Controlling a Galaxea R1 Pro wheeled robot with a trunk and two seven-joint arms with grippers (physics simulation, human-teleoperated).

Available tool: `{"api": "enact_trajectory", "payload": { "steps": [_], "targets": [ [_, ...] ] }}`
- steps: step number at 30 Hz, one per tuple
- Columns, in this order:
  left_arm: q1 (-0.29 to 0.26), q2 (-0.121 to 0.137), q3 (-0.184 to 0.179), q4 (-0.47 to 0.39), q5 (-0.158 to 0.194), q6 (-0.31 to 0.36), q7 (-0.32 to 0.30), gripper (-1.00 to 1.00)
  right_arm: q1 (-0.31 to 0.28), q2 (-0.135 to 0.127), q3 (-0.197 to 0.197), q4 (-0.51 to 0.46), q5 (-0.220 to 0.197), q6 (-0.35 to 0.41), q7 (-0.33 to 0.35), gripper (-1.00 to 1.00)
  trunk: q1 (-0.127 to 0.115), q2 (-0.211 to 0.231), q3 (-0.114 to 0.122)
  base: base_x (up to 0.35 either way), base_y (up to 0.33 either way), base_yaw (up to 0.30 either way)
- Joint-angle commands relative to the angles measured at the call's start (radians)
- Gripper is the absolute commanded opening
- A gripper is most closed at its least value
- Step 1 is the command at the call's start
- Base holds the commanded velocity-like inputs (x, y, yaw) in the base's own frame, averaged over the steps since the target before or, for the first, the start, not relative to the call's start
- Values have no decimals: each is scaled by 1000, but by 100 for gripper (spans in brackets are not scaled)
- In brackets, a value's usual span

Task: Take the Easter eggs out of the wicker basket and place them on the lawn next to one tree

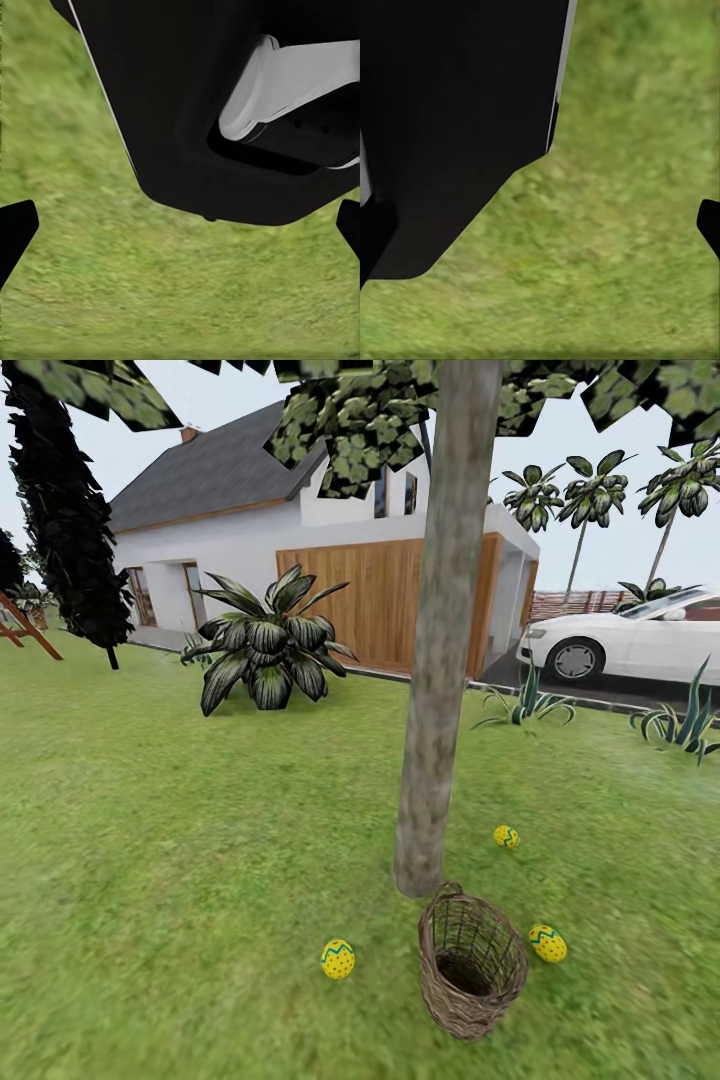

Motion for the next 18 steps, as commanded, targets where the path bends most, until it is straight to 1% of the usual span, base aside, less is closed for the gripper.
{"api": "enact_trajectory", "payload": {
  "steps": [1,18],
  "targets": [
    [0,0,2,-1,11,5,-2,100,-1,0,2,1,8,2,2,100,-4,6,2,0,0,0],
    [0,0,-3,-4,9,5,4,100,-1,-2,0,-2,9,3,4,100,-69,125,55,0,0,0]
  ]
}}
